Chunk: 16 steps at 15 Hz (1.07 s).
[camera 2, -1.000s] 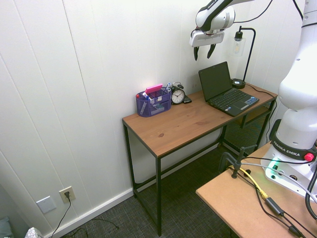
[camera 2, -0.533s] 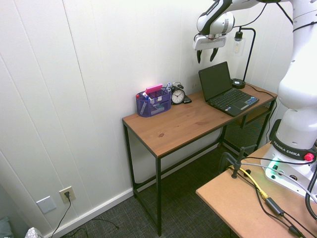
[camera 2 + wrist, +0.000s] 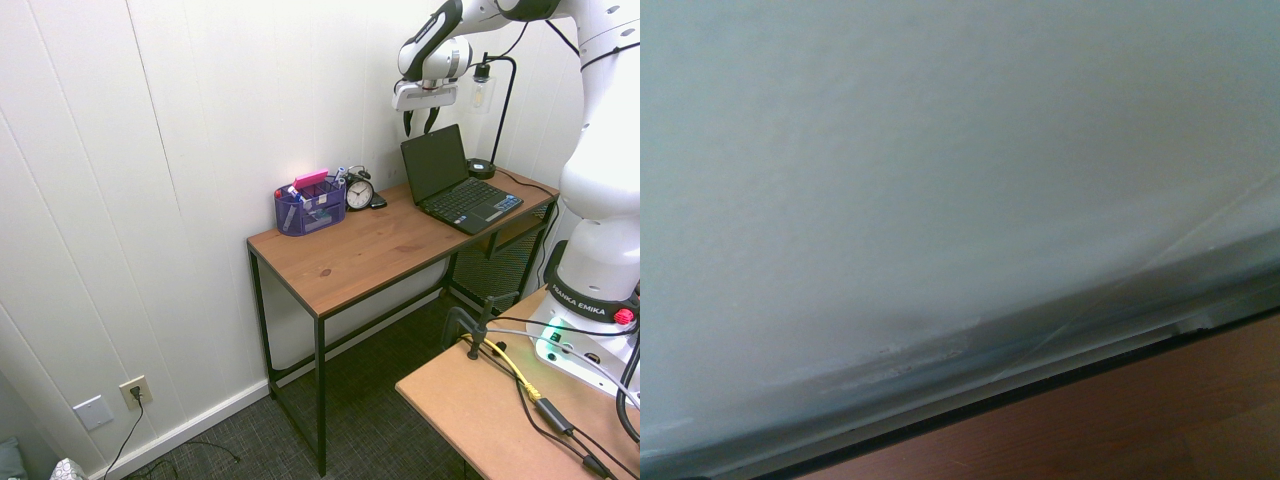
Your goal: Close the laptop lid
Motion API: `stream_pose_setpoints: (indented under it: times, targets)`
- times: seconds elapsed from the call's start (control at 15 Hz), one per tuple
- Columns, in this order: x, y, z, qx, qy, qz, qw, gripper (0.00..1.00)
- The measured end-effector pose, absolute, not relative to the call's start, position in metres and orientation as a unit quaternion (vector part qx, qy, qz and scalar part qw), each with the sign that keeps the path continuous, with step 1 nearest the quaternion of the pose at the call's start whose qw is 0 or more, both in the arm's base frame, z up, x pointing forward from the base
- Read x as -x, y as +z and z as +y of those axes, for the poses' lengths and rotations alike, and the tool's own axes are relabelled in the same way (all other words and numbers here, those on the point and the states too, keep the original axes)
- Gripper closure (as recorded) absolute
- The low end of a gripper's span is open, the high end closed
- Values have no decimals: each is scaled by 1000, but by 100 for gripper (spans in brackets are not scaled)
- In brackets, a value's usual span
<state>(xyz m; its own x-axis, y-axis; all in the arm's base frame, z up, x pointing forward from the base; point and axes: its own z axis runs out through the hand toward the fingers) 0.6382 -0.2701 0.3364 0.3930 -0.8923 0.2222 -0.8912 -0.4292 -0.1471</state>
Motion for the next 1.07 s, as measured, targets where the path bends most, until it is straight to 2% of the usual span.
stream_pose_setpoints:
  times: [0.73, 1.07]
  targets:
    - [-617, 329, -301, 826, -135, 548, 6, 100]
    - [-570, 311, -302, 820, -116, 561, 3, 100]
